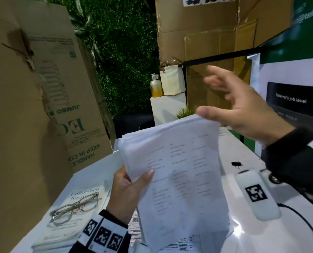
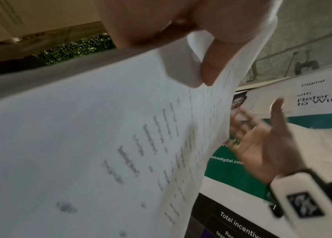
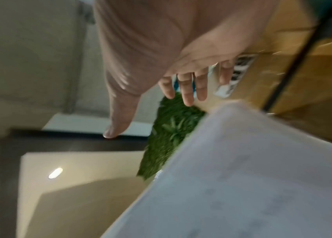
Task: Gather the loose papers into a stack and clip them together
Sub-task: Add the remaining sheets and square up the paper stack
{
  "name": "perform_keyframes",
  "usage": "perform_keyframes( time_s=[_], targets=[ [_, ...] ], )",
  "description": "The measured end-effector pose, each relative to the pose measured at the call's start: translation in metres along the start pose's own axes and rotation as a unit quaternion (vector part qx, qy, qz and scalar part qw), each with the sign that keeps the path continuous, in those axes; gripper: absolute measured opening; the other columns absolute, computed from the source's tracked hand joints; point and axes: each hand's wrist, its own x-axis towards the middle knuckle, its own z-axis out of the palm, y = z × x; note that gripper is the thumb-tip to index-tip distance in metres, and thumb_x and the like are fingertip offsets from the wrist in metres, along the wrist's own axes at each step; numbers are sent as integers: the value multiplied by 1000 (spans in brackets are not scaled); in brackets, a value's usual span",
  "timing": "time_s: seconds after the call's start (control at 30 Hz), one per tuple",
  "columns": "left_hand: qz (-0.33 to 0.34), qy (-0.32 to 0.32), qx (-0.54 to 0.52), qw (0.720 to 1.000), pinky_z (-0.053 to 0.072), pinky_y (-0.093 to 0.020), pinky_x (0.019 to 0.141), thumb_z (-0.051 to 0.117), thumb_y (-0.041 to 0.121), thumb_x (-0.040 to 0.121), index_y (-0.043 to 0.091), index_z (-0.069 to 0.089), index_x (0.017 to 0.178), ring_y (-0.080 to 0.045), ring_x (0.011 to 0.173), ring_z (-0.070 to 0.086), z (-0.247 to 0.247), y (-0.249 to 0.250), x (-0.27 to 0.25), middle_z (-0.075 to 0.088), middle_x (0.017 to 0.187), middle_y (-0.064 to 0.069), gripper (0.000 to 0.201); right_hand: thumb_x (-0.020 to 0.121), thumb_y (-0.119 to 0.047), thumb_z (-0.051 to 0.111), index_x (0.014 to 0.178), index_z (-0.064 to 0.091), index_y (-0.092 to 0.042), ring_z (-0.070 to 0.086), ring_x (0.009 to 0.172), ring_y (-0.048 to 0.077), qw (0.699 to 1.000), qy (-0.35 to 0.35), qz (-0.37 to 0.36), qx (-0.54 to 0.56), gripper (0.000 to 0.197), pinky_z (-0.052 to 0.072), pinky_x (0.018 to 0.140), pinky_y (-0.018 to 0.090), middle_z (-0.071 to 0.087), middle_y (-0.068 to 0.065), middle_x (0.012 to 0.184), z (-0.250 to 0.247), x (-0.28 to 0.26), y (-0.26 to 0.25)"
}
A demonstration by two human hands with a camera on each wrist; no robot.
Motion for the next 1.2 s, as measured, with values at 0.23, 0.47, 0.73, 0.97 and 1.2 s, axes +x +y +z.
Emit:
perform_keyframes(
  time_s=[0.23,0.47,0.73,0.97,1.2],
  targets=[
    [3,4,-15,1000,60,-41,78,77,18,67,17,78,91,-29,94,73,5,4,-3,78,100,-7,24,73,-19,80,110,69,-22,72,104,23,931,-118,204,277,39,59,89,45,77,1,108,47,-58,71],
    [76,47,28,996,58,-32,78,78,13,69,24,76,89,-17,93,73,-1,23,-4,78,94,7,23,72,-13,77,88,76,-23,75,94,16,936,34,122,328,19,60,84,35,79,-8,96,76,-58,47],
    [-65,66,249,964,61,-34,79,81,18,76,18,75,91,-20,93,74,-46,0,-39,80,89,8,16,77,-4,79,107,70,-24,72,101,8,945,-191,185,189,38,54,98,34,75,-4,112,94,-67,66],
    [-73,128,176,973,58,-20,62,77,17,71,13,72,103,-18,86,76,-102,28,-60,79,94,2,33,74,-26,85,142,42,-25,58,114,23,861,-447,189,-154,80,48,95,32,56,1,133,110,-46,101],
    [-149,157,122,969,60,-36,65,94,46,23,9,67,115,-29,90,75,-122,15,-76,77,104,-9,103,62,-61,82,152,24,-26,43,138,26,850,-438,159,-246,113,38,112,42,39,1,155,176,-47,123]
  ],
)
